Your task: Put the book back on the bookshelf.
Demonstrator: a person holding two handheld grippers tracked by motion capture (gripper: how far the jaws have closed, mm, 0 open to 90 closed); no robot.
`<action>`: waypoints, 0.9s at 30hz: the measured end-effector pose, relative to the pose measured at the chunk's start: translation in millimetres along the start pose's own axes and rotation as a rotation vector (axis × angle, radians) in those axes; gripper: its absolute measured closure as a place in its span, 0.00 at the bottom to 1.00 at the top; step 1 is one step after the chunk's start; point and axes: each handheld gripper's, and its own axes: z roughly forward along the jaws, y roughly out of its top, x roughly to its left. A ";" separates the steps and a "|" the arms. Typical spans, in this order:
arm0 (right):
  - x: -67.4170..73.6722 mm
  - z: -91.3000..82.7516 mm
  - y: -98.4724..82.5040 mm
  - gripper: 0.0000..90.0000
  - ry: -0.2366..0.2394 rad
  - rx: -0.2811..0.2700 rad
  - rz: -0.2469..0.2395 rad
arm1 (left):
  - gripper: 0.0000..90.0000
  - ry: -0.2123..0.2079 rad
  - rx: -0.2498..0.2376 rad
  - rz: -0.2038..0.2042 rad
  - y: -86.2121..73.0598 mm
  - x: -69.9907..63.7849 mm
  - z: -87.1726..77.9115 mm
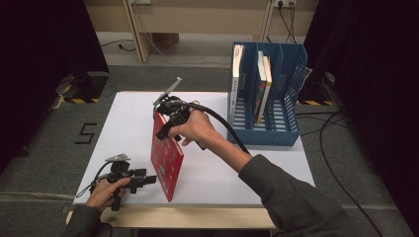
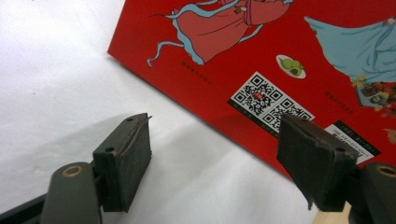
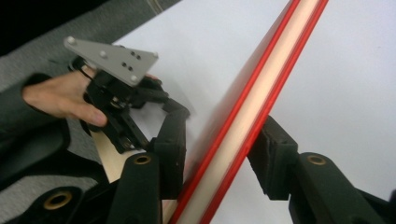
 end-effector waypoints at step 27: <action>-37.1 -68.2 -40.8 0.88 -0.096 -0.043 -0.014 | 0.29 -0.011 -0.006 -0.018 -0.2 1.6 -0.7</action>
